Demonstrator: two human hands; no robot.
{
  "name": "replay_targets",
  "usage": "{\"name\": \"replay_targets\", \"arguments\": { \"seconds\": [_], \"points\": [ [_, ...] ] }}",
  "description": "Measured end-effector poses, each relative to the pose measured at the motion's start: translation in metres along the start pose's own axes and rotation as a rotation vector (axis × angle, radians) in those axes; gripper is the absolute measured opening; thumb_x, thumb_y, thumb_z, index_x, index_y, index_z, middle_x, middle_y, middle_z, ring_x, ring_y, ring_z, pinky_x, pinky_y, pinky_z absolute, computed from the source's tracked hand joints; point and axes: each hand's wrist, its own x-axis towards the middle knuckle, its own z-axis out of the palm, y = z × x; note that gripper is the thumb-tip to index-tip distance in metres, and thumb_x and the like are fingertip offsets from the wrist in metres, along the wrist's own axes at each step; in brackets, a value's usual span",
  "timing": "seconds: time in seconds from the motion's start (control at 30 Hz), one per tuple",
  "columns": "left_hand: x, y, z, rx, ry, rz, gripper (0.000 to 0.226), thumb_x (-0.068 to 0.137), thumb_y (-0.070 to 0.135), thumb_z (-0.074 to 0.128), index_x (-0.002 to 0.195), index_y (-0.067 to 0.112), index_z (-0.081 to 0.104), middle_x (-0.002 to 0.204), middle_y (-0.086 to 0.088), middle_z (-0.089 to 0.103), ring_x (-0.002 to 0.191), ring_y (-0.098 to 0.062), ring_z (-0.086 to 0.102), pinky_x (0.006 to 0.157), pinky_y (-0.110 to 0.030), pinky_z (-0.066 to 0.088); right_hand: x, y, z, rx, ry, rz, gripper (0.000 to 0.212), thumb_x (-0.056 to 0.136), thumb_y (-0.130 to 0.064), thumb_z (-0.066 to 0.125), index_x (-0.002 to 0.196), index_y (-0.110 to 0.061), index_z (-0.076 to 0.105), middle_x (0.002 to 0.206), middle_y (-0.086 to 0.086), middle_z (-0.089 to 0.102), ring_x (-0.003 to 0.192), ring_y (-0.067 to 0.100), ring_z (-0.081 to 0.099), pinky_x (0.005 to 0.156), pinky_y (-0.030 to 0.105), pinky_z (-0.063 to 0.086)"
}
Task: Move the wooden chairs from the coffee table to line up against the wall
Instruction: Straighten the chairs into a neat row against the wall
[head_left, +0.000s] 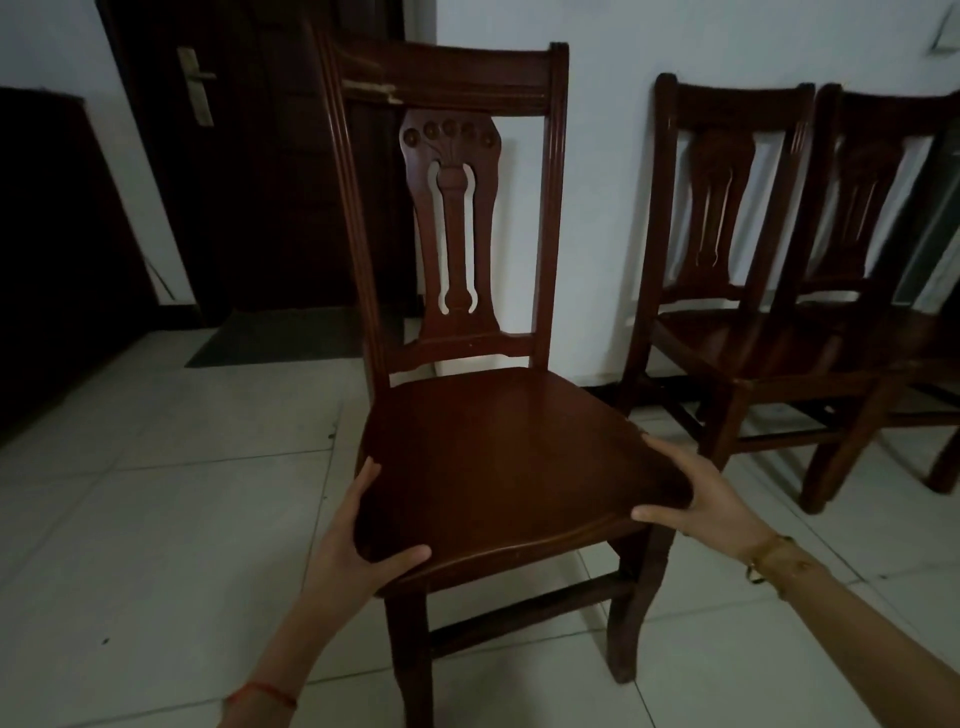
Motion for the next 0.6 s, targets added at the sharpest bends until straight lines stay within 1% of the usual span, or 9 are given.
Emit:
{"name": "replay_targets", "arguments": {
  "seconds": [0.03, 0.07, 0.1, 0.17, 0.23, 0.33, 0.47, 0.5, 0.6],
  "points": [
    [0.001, -0.003, 0.002, -0.015, 0.004, 0.002, 0.117, 0.056, 0.06, 0.086, 0.151, 0.049, 0.021, 0.143, 0.04, 0.026, 0.129, 0.008, 0.036, 0.109, -0.033, 0.039, 0.002, 0.001, 0.006, -0.006, 0.001, 0.0, 0.105, 0.057, -0.063, 0.081, 0.148, -0.034, 0.036, 0.149, -0.004, 0.041, 0.137, 0.017, 0.038, 0.114, 0.047, 0.034],
    [0.002, -0.004, 0.003, -0.031, 0.005, 0.001, 0.117, 0.055, 0.063, 0.086, 0.151, 0.052, 0.02, 0.143, 0.04, 0.026, 0.13, 0.007, 0.035, 0.109, -0.035, 0.039, 0.003, 0.001, 0.009, -0.015, 0.0, -0.007, 0.105, 0.057, -0.063, 0.081, 0.148, -0.035, 0.036, 0.15, -0.004, 0.039, 0.139, 0.017, 0.035, 0.115, 0.048, 0.032],
    [0.003, -0.004, 0.005, -0.045, 0.0, -0.003, 0.117, 0.054, 0.066, 0.086, 0.15, 0.054, 0.02, 0.146, 0.037, 0.026, 0.134, 0.002, 0.034, 0.11, -0.039, 0.039, 0.004, 0.001, 0.013, -0.028, -0.007, -0.027, 0.104, 0.058, -0.063, 0.081, 0.147, -0.037, 0.035, 0.151, -0.005, 0.038, 0.14, 0.017, 0.033, 0.116, 0.048, 0.03],
    [0.004, -0.003, 0.009, -0.062, 0.001, -0.003, 0.118, 0.052, 0.068, 0.086, 0.148, 0.058, 0.019, 0.154, 0.025, 0.025, 0.143, -0.01, 0.029, 0.113, -0.05, 0.037, 0.005, 0.0, 0.018, -0.068, -0.034, -0.089, 0.102, 0.057, -0.068, 0.079, 0.145, -0.043, 0.034, 0.151, -0.008, 0.037, 0.143, 0.017, 0.028, 0.118, 0.049, 0.027],
    [0.005, -0.004, 0.013, -0.038, 0.021, 0.005, 0.119, 0.051, 0.069, 0.086, 0.148, 0.06, 0.018, 0.159, 0.016, 0.021, 0.147, -0.015, 0.024, 0.113, -0.056, 0.035, 0.003, -0.001, 0.022, -0.095, -0.07, -0.124, 0.101, 0.055, -0.073, 0.077, 0.142, -0.049, 0.031, 0.151, -0.01, 0.037, 0.145, 0.015, 0.023, 0.119, 0.048, 0.023],
    [0.006, -0.003, 0.018, -0.021, 0.039, 0.015, 0.119, 0.05, 0.07, 0.087, 0.147, 0.061, 0.019, 0.158, 0.016, 0.024, 0.145, -0.012, 0.027, 0.113, -0.055, 0.035, 0.0, 0.0, 0.027, -0.141, -0.123, -0.129, 0.101, 0.057, -0.072, 0.077, 0.143, -0.051, 0.027, 0.151, -0.009, 0.039, 0.145, 0.012, 0.023, 0.119, 0.05, 0.02],
    [0.011, -0.003, 0.022, -0.01, 0.047, 0.031, 0.123, 0.048, 0.07, 0.087, 0.148, 0.06, 0.017, 0.157, 0.018, 0.026, 0.144, -0.01, 0.028, 0.113, -0.053, 0.036, -0.001, 0.006, 0.032, -0.23, -0.135, -0.184, 0.098, 0.067, -0.062, 0.077, 0.148, -0.045, 0.025, 0.144, -0.021, 0.043, 0.14, 0.004, 0.031, 0.121, 0.05, 0.016],
    [0.012, -0.004, 0.023, 0.002, 0.044, 0.037, 0.123, 0.048, 0.071, 0.086, 0.148, 0.06, 0.016, 0.157, 0.018, 0.026, 0.144, -0.011, 0.028, 0.113, -0.053, 0.036, 0.0, 0.008, 0.032, -0.236, -0.119, -0.187, 0.095, 0.07, -0.059, 0.077, 0.148, -0.044, 0.025, 0.143, -0.023, 0.044, 0.139, 0.002, 0.032, 0.121, 0.049, 0.017],
    [0.017, -0.003, 0.026, 0.019, 0.045, 0.066, 0.124, 0.047, 0.074, 0.083, 0.149, 0.06, 0.014, 0.156, 0.017, 0.026, 0.142, -0.012, 0.029, 0.112, -0.054, 0.036, 0.009, 0.014, 0.028, -0.237, -0.065, -0.167, 0.085, 0.078, -0.053, 0.072, 0.148, -0.044, 0.025, 0.138, -0.031, 0.047, 0.134, -0.003, 0.036, 0.117, 0.047, 0.026]
  ]
}}
